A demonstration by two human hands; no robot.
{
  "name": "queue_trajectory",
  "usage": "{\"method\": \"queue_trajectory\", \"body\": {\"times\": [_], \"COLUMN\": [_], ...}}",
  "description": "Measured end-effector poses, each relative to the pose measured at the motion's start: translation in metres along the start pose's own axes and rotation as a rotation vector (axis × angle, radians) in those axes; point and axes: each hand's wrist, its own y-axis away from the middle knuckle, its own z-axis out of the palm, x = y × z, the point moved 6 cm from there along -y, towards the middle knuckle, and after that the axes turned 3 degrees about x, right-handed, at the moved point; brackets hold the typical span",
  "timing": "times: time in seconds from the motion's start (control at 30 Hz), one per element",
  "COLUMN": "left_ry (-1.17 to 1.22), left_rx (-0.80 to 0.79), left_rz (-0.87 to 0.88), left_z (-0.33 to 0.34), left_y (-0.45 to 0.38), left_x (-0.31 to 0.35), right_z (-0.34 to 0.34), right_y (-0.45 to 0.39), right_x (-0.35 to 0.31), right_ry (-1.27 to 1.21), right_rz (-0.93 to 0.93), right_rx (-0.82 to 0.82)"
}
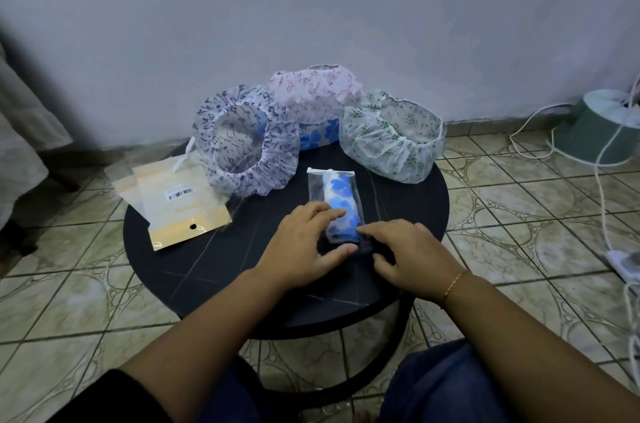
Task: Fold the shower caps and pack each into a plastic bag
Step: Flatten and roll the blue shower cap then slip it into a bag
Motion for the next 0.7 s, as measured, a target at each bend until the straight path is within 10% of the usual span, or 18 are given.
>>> {"method": "queue_trajectory", "body": {"times": [0.43,0.7], "left_ry": [-0.222,0.047], "left_rx": [-0.161,-0.138], "left_rz": [0.256,-0.080], "left_z": [0.007,-0.008], "left_y": [-0.007,-0.004], "left_x": [0.007,-0.014], "right_z": [0.005,0.014], "right_y": [-0.005,-0.017], "right_x": [-0.015,0.004], "right_ry": [0.063,-0.066], "right_rz": [-0.172,0.054], "right_rx": [0.181,0.035]}}
